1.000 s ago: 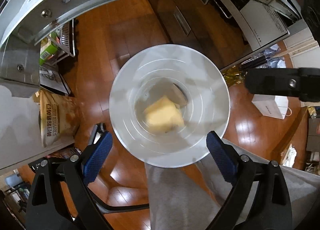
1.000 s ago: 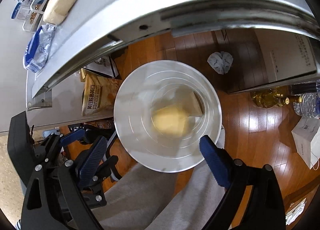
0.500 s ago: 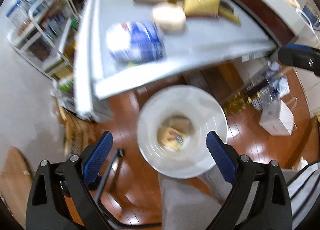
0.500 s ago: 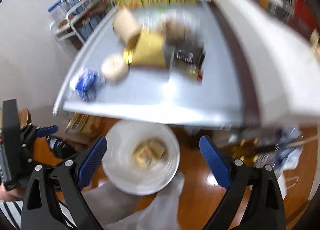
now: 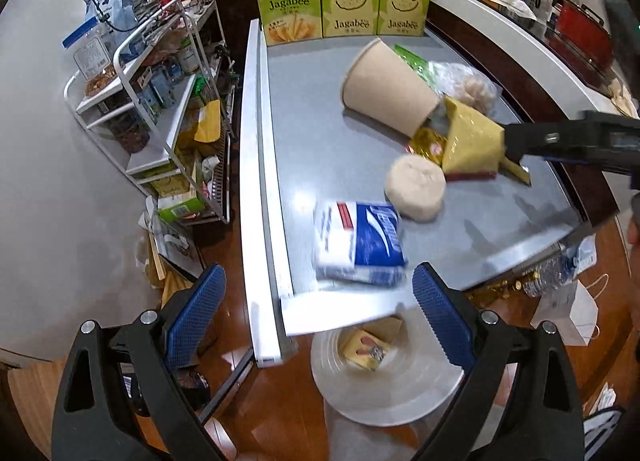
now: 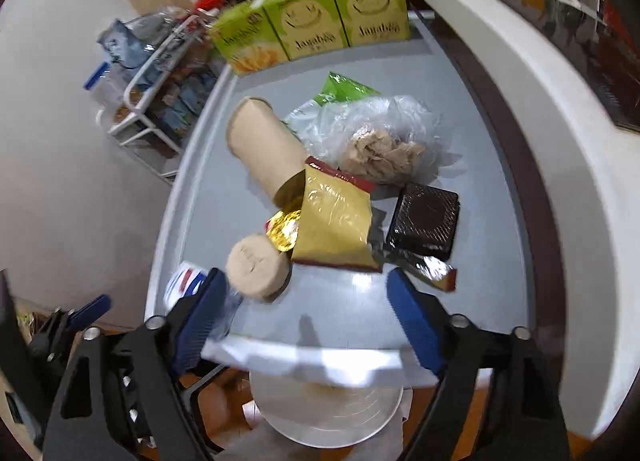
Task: Collect trash
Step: 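Grasp the Tempo tissue pack with the left tool while the right tool grasps the yellow chip bag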
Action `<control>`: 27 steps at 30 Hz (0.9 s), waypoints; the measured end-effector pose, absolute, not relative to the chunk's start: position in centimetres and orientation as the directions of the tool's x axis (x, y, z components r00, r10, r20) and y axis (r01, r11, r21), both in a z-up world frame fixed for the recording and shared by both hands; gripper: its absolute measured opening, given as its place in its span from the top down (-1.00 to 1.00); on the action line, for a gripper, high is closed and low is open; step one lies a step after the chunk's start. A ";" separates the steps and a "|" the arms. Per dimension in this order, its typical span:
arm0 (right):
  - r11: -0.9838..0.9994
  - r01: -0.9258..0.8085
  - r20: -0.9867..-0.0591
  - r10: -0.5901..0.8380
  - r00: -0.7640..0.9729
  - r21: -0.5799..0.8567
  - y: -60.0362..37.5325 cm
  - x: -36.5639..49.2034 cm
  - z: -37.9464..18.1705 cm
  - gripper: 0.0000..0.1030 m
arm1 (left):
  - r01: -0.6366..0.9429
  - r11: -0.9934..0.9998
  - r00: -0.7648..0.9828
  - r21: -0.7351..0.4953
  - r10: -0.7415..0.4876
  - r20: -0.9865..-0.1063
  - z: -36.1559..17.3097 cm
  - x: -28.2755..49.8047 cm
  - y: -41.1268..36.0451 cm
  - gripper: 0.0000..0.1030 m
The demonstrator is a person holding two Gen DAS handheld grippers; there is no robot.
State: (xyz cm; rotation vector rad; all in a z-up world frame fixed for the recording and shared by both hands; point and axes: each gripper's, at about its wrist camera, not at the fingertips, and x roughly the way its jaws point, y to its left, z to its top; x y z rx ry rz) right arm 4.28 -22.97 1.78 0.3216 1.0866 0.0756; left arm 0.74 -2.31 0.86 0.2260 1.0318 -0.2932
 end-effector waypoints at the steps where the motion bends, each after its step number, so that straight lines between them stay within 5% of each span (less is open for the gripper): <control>1: 0.950 0.105 -0.860 0.217 0.462 0.296 -22.9 4.8 1.4 -0.50 | 0.345 0.937 0.484 0.050 -0.132 -0.865 0.8 1.0 -2.5 -0.86; 13: 0.918 0.233 -0.900 0.220 0.377 0.322 -23.0 8.7 -2.8 -0.48 | 0.355 0.933 0.458 0.061 -0.117 -0.881 -0.7 3.7 -3.1 -0.86; 18: 0.914 0.226 -0.901 0.243 0.361 0.337 -23.7 9.2 -3.5 0.03 | 0.364 0.930 0.441 0.047 -0.128 -0.888 -1.2 4.3 -3.3 -0.86; 27: 0.937 0.169 -0.906 0.231 0.356 0.305 -24.8 6.9 -2.9 0.03 | 0.407 0.913 0.406 0.014 -0.167 -0.899 -2.2 4.1 -3.8 -0.86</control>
